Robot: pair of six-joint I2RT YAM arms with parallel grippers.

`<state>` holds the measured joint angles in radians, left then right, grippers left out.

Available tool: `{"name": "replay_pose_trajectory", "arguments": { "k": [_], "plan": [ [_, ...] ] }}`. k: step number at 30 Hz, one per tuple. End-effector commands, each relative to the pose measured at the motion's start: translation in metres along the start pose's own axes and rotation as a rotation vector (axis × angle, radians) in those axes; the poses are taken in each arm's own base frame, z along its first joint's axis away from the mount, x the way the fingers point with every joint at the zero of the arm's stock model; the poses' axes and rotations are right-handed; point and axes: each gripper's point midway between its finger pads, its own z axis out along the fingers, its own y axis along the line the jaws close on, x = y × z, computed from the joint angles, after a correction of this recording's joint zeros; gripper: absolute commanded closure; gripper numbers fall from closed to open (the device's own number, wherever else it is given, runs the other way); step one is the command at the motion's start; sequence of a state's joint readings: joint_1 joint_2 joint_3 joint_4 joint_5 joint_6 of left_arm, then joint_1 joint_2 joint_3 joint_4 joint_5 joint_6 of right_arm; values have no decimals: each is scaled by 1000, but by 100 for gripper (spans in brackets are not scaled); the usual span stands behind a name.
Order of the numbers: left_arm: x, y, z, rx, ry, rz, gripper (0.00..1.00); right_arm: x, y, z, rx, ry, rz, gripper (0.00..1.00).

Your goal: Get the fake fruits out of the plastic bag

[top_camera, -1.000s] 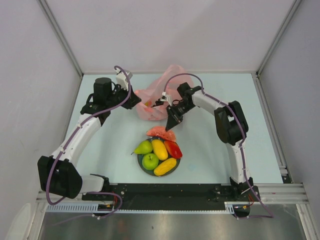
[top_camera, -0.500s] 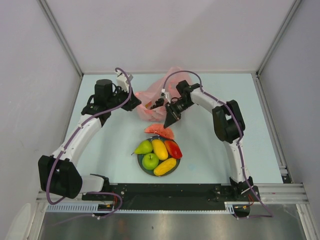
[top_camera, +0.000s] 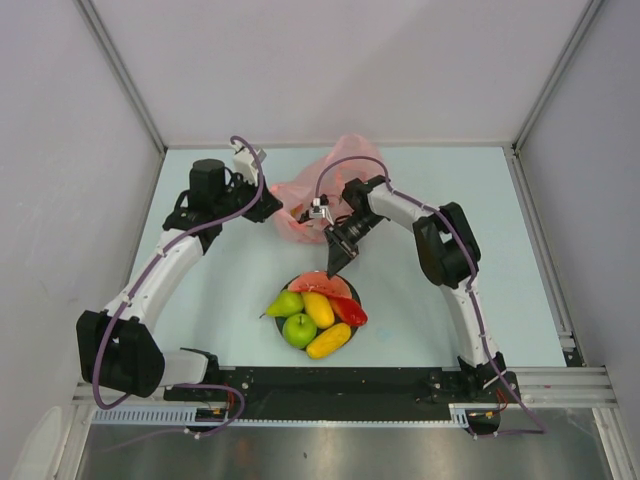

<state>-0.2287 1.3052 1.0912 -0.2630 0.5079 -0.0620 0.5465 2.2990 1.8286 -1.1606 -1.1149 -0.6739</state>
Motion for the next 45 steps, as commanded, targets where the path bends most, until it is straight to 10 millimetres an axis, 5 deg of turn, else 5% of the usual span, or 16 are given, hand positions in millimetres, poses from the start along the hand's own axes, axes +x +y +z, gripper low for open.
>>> {"name": "replay_pose_trajectory", "arguments": {
  "k": [1, 10, 11, 19, 20, 23, 27, 31, 34, 38, 40, 41, 42, 43, 44, 45],
  "plan": [
    [-5, -2, -4, 7, -31, 13, 97, 5, 1, 2, -13, 20, 13, 78],
    [-6, -1, -3, 5, -34, 14, 97, -10, -20, -8, 55, -33, 52, 50],
    [-6, -1, -3, 5, -33, 15, 97, -11, -21, -10, 58, -35, 54, 42],
    [-7, -1, -2, 7, -34, 17, 98, -14, -25, -17, 84, -45, 46, 22],
    [-7, -1, -2, 5, -34, 16, 97, -16, -25, -20, 91, -52, 40, 1],
    [-9, -1, -2, 9, -38, 18, 98, -28, -23, -34, 132, -78, 4, 0],
    [-11, -2, -2, 9, -42, 21, 99, -53, 2, -63, 191, -138, -103, 0],
    [-11, 0, -3, -4, -48, 11, 100, -73, 47, -93, 276, -195, -219, 0],
    [-14, 2, -8, -32, -63, 15, 100, -88, 52, -109, 420, -269, -188, 0],
    [-24, -2, -13, -31, -90, 7, 100, -142, 65, -142, 604, -575, -271, 0],
    [-27, -7, -15, -17, -99, -13, 100, -154, 52, -138, 650, -623, -225, 0],
    [-29, -10, -19, -11, -107, -9, 100, -152, 26, -125, 642, -592, -179, 2],
    [-26, -10, -19, -10, -106, -9, 100, -171, 28, -128, 630, -606, -210, 10],
    [-27, -10, -21, -14, -113, 1, 100, -169, 13, -118, 621, -564, -182, 32],
    [-24, -9, -21, -21, -109, 1, 100, -174, -1, -118, 638, -558, -162, 40],
    [-25, -7, -21, -28, -105, 3, 100, -171, -39, -117, 701, -548, -91, 43]
  ]
}}
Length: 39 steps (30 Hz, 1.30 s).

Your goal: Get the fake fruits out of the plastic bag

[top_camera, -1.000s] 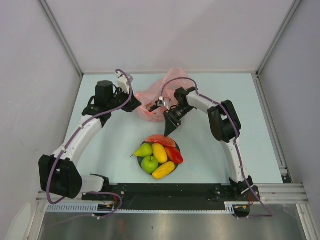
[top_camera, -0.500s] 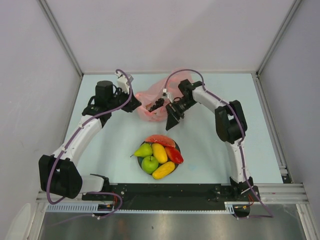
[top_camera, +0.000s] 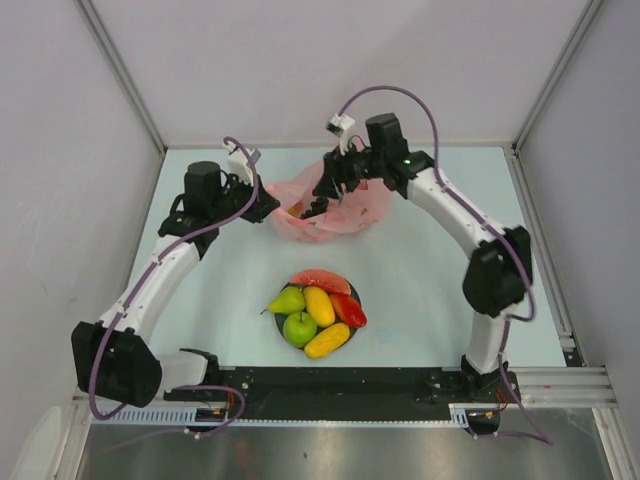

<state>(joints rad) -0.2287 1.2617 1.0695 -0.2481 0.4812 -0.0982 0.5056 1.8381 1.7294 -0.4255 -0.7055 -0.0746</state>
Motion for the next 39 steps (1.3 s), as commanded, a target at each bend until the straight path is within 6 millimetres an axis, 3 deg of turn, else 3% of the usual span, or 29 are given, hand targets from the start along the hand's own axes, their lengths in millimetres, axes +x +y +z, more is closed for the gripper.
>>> {"name": "replay_pose_trajectory", "arguments": {
  "k": [1, 2, 3, 4, 6, 9, 11, 12, 14, 15, 16, 17, 18, 20, 21, 22, 23, 24, 25, 28, 29, 30, 32, 34, 39],
  "plan": [
    [-16, -3, -12, -13, -49, 28, 100, 33, -91, 62, 205, 21, 148, 51],
    [-16, 2, -12, -44, -42, 37, 100, 37, -105, 64, 239, 15, 176, 57],
    [-20, 5, -13, -60, -42, 46, 100, 56, -129, 71, 307, 40, 209, 63],
    [-18, 10, -14, -77, -20, 70, 99, 58, -143, 67, 345, 39, 244, 69],
    [-14, 13, -13, -79, 14, 111, 100, 77, -163, 72, 386, 40, 340, 70],
    [-6, 24, -4, -90, 32, 161, 100, 78, -195, 64, 506, -13, 403, 70],
    [-5, 29, 7, -91, 35, 163, 100, 64, -220, 47, 637, -68, 389, 72],
    [-19, 29, 9, -88, -1, 176, 100, 59, -239, 29, 773, -82, 344, 72],
    [-29, 24, 19, -59, -7, 204, 100, 41, -252, 1, 885, -102, 267, 72],
    [-45, 18, 20, -43, -34, 238, 100, 43, -266, -23, 990, -82, 216, 71],
    [-46, 11, 25, -16, -33, 276, 100, 43, -270, -35, 1033, -81, 192, 64],
    [-50, 7, 25, -6, -38, 285, 100, 27, -264, -57, 1069, -109, 161, 58],
    [-48, 4, 26, 5, -28, 283, 100, 58, -263, -63, 1092, -36, 157, 55],
    [-33, -9, 29, 52, 9, 262, 100, 52, -235, -79, 1051, -52, 139, 56],
    [-14, -11, 31, 64, 55, 251, 100, 84, -212, -65, 957, 22, 156, 56],
    [-2, -12, 33, 49, 84, 280, 100, 97, -195, -61, 904, 48, 172, 57],
    [4, -12, 30, 33, 91, 294, 100, 94, -171, -59, 846, 38, 165, 57],
    [22, -8, 29, 16, 126, 292, 100, 125, -152, -48, 783, 97, 176, 57],
    [27, -4, 26, -18, 136, 301, 100, 129, -126, -32, 737, 120, 127, 57],
    [36, 20, 4, -194, 109, 300, 100, 131, -91, -13, 684, 138, 33, 55],
    [48, 34, -2, -277, 116, 286, 100, 127, -91, -10, 684, 123, 28, 54],
    [35, 33, -8, -303, 43, 272, 100, 128, -92, -5, 681, 118, 27, 52],
    [34, 38, -10, -351, 20, 240, 100, 119, -100, -1, 694, 102, 35, 47],
    [38, 43, -7, -380, 24, 186, 100, 125, -110, 4, 701, 117, 62, 42],
    [45, 44, -1, -388, 43, 123, 100, 101, -126, 15, 658, 66, 115, 29]
  ]
}}
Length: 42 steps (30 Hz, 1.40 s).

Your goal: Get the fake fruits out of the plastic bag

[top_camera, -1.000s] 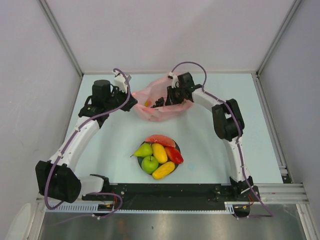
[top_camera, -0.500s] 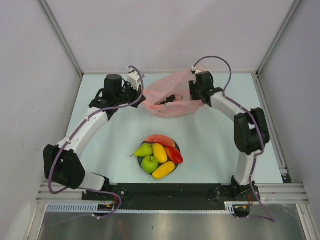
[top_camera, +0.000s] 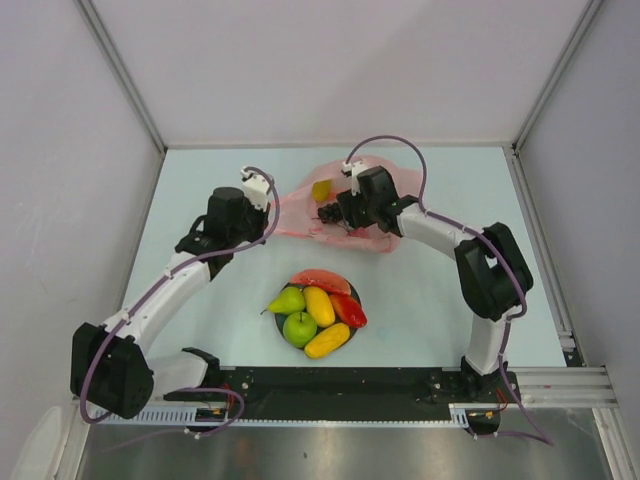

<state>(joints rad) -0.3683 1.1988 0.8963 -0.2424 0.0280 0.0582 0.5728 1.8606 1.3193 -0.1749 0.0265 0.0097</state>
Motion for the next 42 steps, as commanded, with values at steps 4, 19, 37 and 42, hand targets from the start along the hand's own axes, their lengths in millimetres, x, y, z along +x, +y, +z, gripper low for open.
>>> {"name": "replay_pose_trajectory", "arguments": {
  "k": [4, 19, 37, 42],
  "plan": [
    [-23, -5, 3, 2, -59, -98, 100, -71, 14, 18, -128, -138, 4, 28],
    [-50, -46, 8, 206, -52, -107, 99, -106, 13, 132, -65, -159, 214, 8],
    [-54, -37, 13, 169, -67, -134, 100, -150, 18, 108, -186, -271, 51, 64],
    [-68, -20, 22, 135, -83, -176, 100, -168, 20, 22, -269, -310, 55, 67]
  ]
}}
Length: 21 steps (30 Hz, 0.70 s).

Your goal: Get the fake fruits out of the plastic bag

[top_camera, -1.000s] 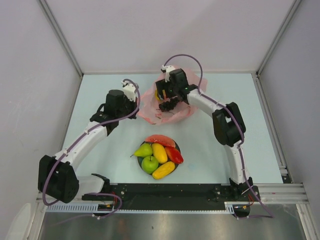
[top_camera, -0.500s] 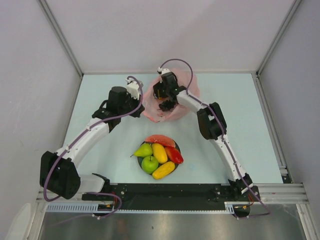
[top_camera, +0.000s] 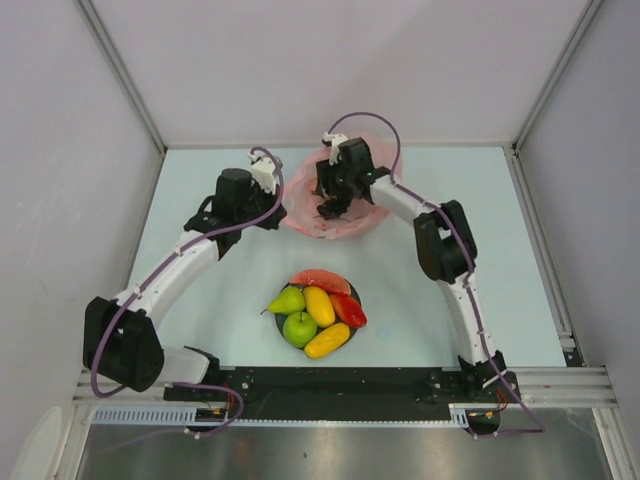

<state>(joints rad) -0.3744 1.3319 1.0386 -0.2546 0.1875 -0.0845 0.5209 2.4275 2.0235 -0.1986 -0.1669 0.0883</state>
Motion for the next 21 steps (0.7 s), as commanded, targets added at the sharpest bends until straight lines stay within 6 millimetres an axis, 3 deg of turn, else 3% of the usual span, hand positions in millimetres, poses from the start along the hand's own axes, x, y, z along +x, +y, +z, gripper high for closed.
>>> {"name": "replay_pose_trajectory", "arguments": {
  "k": [1, 2, 3, 4, 6, 8, 10, 11, 14, 16, 21],
  "plan": [
    [-48, 10, 0, -25, -110, -25, 100, -73, 34, -98, -144, -165, -53, 66],
    [-52, 12, 0, -28, -117, -16, 100, -71, 38, -109, -160, -173, -73, 66],
    [-53, 13, 3, -30, -115, -12, 100, -88, 52, -140, -199, -223, -100, 66],
    [-59, 13, 3, -31, -130, -3, 100, -62, 52, -141, -205, -180, -92, 66],
    [-62, 13, 5, -28, -135, 1, 100, -62, 69, -173, -259, -195, -103, 65],
    [-64, 11, 8, -11, -130, 3, 100, -31, 81, -184, -289, -113, -102, 66],
    [-62, 8, 12, 6, -119, 7, 100, -20, 98, -208, -347, -87, -135, 66],
    [-62, 7, 13, 15, -119, 8, 100, -1, 108, -212, -378, -50, -170, 67],
    [-61, 3, 13, 36, -130, 15, 100, 26, 133, -240, -461, -18, -319, 69],
    [-60, 2, 9, 41, -130, 23, 100, 36, 149, -259, -507, -22, -419, 68],
    [-55, -3, 4, 64, -119, 11, 100, 66, 179, -277, -550, 35, -479, 70]
  ]
}}
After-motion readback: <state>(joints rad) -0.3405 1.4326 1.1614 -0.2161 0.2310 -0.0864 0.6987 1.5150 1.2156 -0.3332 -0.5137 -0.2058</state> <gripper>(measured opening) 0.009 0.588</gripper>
